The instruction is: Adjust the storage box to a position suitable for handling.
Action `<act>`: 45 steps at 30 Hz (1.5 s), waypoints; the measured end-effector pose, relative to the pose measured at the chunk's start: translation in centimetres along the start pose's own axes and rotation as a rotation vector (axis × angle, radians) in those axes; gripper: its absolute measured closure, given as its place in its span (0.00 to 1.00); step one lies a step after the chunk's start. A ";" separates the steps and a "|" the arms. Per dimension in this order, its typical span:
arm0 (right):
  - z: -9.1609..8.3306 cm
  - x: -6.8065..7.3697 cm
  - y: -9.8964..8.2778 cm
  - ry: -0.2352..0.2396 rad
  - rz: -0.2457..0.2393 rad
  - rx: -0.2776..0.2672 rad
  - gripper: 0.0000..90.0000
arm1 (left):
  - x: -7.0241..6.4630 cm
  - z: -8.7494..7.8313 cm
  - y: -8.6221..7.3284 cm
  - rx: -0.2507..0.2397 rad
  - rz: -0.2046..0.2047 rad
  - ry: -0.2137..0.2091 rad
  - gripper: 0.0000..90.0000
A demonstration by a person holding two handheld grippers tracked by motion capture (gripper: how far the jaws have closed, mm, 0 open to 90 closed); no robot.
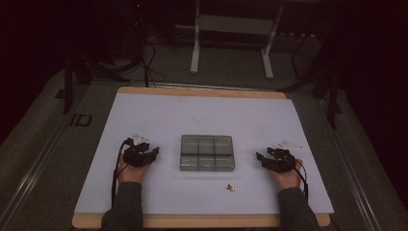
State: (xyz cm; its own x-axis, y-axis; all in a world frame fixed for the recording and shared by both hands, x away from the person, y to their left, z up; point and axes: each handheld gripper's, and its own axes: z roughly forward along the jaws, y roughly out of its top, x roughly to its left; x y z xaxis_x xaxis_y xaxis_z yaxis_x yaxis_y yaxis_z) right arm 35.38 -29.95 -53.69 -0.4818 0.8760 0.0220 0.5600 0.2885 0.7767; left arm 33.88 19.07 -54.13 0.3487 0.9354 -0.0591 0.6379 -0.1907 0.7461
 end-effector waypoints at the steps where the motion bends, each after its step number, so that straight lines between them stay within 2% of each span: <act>1: 0.0 0.1 0.0 -0.001 -0.004 0.000 0.48 | 0.0 0.0 0.0 -0.001 0.001 -0.004 0.62; 8: 0.0 0.2 0.0 -0.021 -0.009 -0.003 0.52 | -0.4 -0.2 0.1 -0.020 0.020 -0.029 0.64; 13: -0.1 0.3 0.0 -0.031 -0.012 -0.009 0.56 | -0.6 -0.5 0.2 -0.044 0.018 -0.065 0.72; 15: -0.1 0.3 0.0 -0.034 -0.013 -0.014 0.59 | -0.9 -0.6 0.3 -0.054 0.026 -0.070 0.73; 17: -0.2 0.3 -0.1 -0.041 -0.024 -0.010 0.69 | -1.2 -0.7 0.4 -0.072 0.032 -0.081 0.79; 18: -0.3 0.3 -0.1 -0.045 -0.025 -0.012 0.73 | -1.4 -0.8 0.5 -0.090 0.020 -0.104 0.81; 20: -0.3 0.3 -0.1 -0.050 -0.026 -0.013 0.76 | -1.4 -0.8 0.6 -0.096 0.015 -0.117 0.83; 21: -0.4 0.3 0.0 -0.055 -0.027 -0.017 0.84 | -1.5 -0.8 0.6 -0.101 0.009 -0.128 0.87; 23: -0.5 0.3 0.0 -0.058 -0.030 -0.020 0.86 | -1.8 -0.8 0.8 -0.090 0.010 -0.143 0.92; 24: -0.6 0.3 0.0 -0.055 -0.033 -0.027 0.90 | -2.1 -0.8 1.0 -0.087 0.030 -0.146 0.94; 26: -0.7 0.4 0.0 -0.047 -0.036 -0.031 0.90 | -3.4 -0.6 1.4 -0.081 0.068 -0.162 0.97; 28: -0.7 0.4 0.0 -0.044 -0.038 -0.032 0.90 | -3.4 -0.6 1.4 -0.081 0.068 -0.162 0.98; 29: -0.7 0.5 0.0 -0.041 -0.044 -0.036 0.91 | -4.2 -0.2 1.7 -0.057 0.092 -0.168 0.99; 31: -0.8 0.6 0.0 -0.034 -0.048 -0.039 0.91 | -4.7 0.0 1.8 -0.044 0.109 -0.177 0.99; 34: -0.8 0.6 0.0 -0.032 -0.051 -0.039 0.91 | -4.8 0.0 1.8 -0.041 0.114 -0.180 1.00; 35: -0.8 0.6 0.0 -0.026 -0.054 -0.038 0.91 | -5.2 0.2 1.8 -0.040 0.129 -0.189 1.00; 42: -0.8 0.7 0.0 -0.023 -0.062 -0.039 0.90 | -6.2 0.7 1.8 -0.026 0.155 -0.240 1.00; 43: -0.8 0.7 0.0 -0.024 -0.063 -0.040 0.90 | -6.4 0.8 1.8 -0.020 0.167 -0.220 1.00; 45: -0.9 0.7 0.0 -0.024 -0.063 -0.040 0.90 | -6.4 0.9 1.8 -0.019 0.163 -0.220 1.00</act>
State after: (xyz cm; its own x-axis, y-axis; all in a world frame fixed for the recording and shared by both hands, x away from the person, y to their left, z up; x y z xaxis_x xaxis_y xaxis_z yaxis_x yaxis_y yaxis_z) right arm 34.42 -29.70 -53.14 -0.4987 0.8657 -0.0428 0.5011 0.3282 0.8007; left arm 33.38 12.45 -52.96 0.5879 0.8051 -0.0789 0.5489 -0.3254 0.7699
